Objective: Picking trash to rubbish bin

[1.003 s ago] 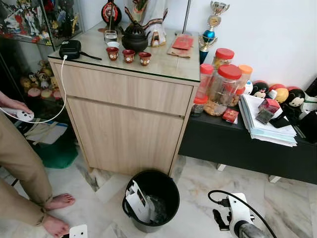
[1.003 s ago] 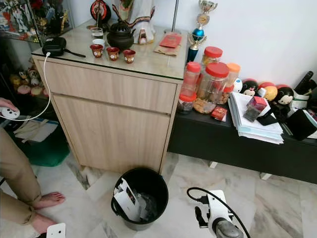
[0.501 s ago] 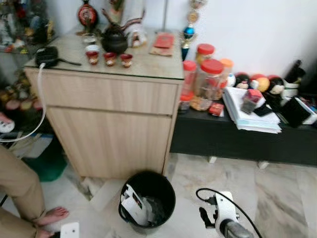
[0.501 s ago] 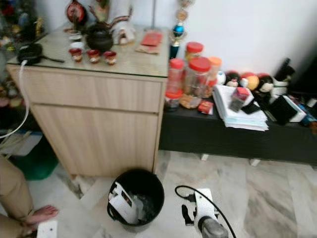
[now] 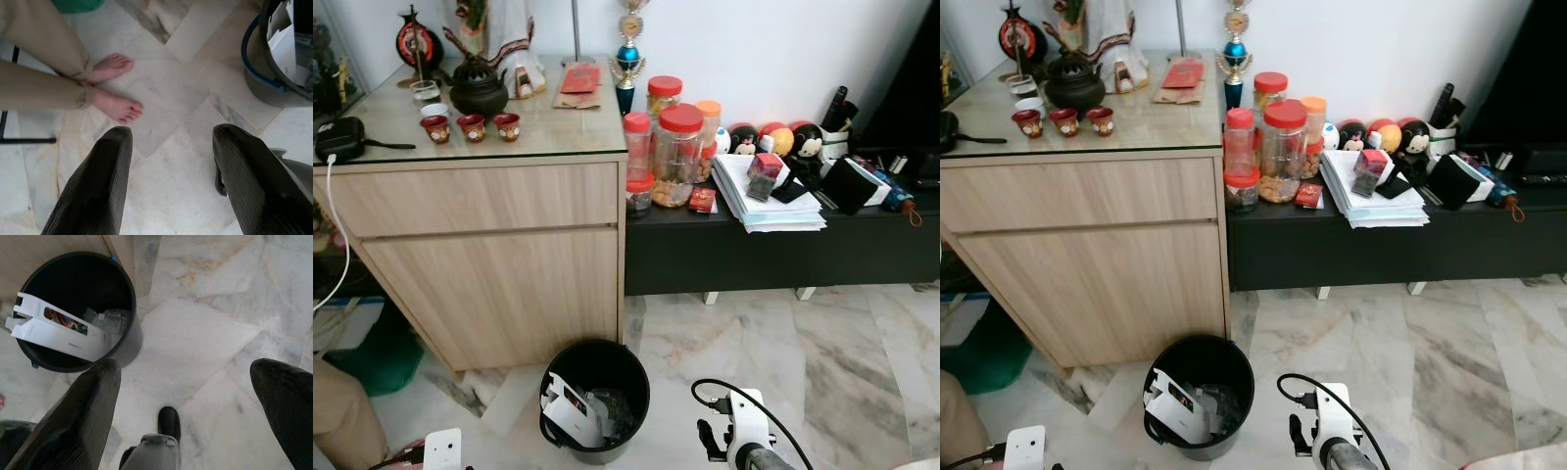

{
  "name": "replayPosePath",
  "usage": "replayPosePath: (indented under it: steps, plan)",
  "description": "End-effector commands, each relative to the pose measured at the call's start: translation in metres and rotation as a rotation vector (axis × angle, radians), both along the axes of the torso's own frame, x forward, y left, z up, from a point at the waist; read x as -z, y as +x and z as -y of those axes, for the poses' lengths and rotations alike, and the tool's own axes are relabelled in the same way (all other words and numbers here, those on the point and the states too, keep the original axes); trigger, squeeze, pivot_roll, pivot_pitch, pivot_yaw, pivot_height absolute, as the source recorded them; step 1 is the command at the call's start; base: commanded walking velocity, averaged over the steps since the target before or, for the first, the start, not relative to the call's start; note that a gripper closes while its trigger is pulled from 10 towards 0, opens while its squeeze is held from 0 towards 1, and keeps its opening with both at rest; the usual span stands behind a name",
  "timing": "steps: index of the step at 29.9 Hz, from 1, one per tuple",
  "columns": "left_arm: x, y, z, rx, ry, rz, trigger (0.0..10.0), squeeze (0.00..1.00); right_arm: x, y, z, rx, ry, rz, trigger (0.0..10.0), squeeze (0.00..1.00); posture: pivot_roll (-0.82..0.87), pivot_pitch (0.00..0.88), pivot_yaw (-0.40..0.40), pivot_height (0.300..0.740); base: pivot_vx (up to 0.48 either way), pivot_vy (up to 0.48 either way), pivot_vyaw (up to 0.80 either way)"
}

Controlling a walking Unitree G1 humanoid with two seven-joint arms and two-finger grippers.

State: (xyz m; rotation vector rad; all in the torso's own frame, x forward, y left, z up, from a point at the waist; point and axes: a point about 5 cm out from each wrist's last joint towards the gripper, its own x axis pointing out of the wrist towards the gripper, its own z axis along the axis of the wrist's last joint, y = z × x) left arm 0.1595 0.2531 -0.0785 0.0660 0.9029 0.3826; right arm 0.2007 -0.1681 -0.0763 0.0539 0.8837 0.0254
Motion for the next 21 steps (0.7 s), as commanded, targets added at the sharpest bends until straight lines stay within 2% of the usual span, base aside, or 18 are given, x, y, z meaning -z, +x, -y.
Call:
replayPosePath:
  steps: [1, 9, 21]
  plan:
    - [0.0019, -0.0032, -0.0004, 0.028, 0.001, -0.032, 10.0, 0.0, -0.0001, 0.0006, -0.0005, 0.018, 0.007, -0.002, 10.0, 0.0, 0.06, 0.0, 0.041, 0.74, 0.0, 0.0, -0.75]
    - [0.0007, -0.0018, -0.0031, 0.061, 0.018, -0.047, 10.0, 0.0, 0.0041, -0.0071, -0.0029, 0.018, 0.009, -0.025, 10.0, 0.0, 0.05, 0.0, 0.051, 0.74, 0.0, 0.0, -0.75]
    - [0.0015, 0.0, 0.0021, 0.104, 0.031, -0.06, 10.0, 0.0, 0.0047, -0.0078, -0.0048, 0.001, 0.006, -0.031, 10.0, 0.0, 0.06, 0.0, 0.04, 0.74, 0.0, -0.028, -0.75]
